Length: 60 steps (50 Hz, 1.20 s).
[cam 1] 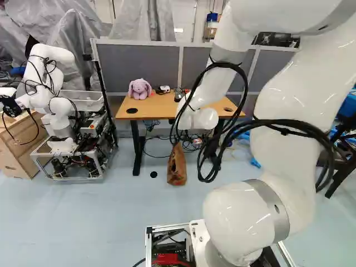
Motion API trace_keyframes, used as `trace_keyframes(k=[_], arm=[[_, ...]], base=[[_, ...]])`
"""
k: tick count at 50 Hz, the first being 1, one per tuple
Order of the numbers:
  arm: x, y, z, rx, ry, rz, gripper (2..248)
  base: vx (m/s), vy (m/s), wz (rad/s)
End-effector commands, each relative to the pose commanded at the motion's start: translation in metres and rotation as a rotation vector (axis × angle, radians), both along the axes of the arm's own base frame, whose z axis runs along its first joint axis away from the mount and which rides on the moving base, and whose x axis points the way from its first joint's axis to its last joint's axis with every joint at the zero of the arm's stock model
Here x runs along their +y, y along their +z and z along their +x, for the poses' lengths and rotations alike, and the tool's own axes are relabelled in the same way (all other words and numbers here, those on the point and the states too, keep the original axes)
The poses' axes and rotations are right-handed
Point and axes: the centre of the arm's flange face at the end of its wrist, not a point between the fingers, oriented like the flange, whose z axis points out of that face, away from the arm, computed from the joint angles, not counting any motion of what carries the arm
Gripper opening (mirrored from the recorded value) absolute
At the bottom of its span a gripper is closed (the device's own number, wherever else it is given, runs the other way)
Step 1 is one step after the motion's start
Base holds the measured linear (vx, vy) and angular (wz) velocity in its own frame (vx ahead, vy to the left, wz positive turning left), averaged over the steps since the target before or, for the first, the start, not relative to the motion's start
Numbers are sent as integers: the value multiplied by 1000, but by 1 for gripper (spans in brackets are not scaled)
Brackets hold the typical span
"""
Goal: Pick up the bag on the ground and place it on the table
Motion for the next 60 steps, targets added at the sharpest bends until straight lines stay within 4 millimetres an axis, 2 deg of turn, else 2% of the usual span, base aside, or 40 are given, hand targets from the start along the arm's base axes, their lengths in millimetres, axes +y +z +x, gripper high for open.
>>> trace_keyframes(k=[36, 60], arm=[[-1, -46, 64, 57, -14, -4, 247], [0, -77, 92, 86, -14, -7, 247]], base=[[0, 0, 0], [0, 0, 0]])
